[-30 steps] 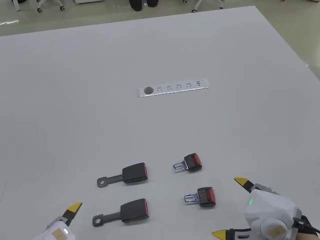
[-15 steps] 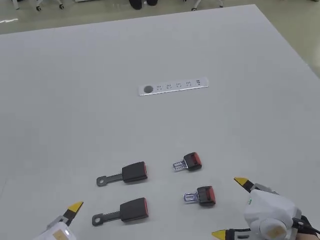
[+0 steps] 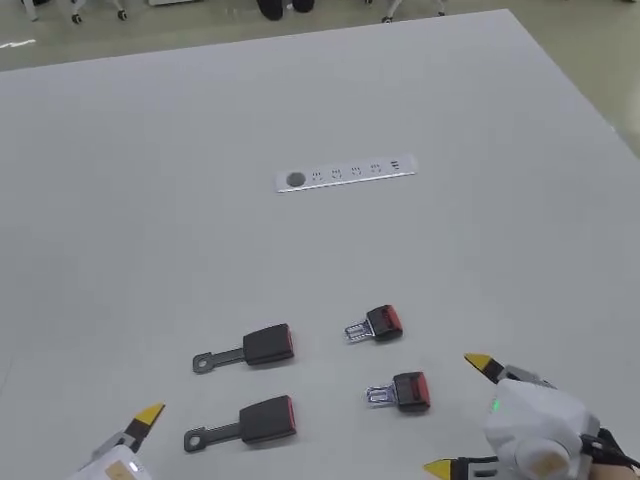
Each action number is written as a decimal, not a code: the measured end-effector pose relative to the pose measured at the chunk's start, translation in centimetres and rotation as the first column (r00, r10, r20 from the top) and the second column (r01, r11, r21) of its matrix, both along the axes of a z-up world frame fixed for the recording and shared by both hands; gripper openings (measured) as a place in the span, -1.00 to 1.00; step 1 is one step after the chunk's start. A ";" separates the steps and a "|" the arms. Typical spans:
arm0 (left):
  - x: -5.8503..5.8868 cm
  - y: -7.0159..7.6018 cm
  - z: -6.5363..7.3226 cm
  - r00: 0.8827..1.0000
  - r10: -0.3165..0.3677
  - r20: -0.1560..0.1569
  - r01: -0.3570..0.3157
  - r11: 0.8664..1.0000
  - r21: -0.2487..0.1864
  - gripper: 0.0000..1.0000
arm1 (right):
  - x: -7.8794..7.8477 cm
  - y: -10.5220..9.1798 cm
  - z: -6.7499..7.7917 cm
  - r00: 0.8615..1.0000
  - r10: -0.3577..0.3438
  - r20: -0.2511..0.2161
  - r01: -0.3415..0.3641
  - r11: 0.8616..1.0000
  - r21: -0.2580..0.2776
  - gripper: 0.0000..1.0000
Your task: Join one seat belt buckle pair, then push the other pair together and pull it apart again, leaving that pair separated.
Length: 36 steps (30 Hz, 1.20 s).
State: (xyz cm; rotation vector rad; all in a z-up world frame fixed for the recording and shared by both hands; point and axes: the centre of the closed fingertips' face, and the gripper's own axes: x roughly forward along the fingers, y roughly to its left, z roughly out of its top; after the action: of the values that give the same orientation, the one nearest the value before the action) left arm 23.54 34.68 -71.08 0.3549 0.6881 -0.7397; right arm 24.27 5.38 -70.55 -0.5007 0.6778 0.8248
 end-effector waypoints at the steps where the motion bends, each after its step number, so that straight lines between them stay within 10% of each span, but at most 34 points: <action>1: 0.0 0.0 0.0 1.000 0.001 0.000 -0.001 1.000 -0.001 1.00 | 0.1 0.0 0.0 1.000 -0.002 0.002 0.002 1.000 0.001 0.80; 36: -0.2 0.1 -0.5 1.000 -0.020 -0.006 0.020 1.000 0.019 0.99 | -0.2 0.0 -0.1 1.000 -0.005 -0.004 0.005 1.000 -0.004 0.78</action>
State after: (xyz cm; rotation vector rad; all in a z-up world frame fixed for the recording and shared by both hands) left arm 23.34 34.75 -71.62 0.3774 0.6987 -0.7540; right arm 24.11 5.36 -70.60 -0.5010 0.6838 0.8200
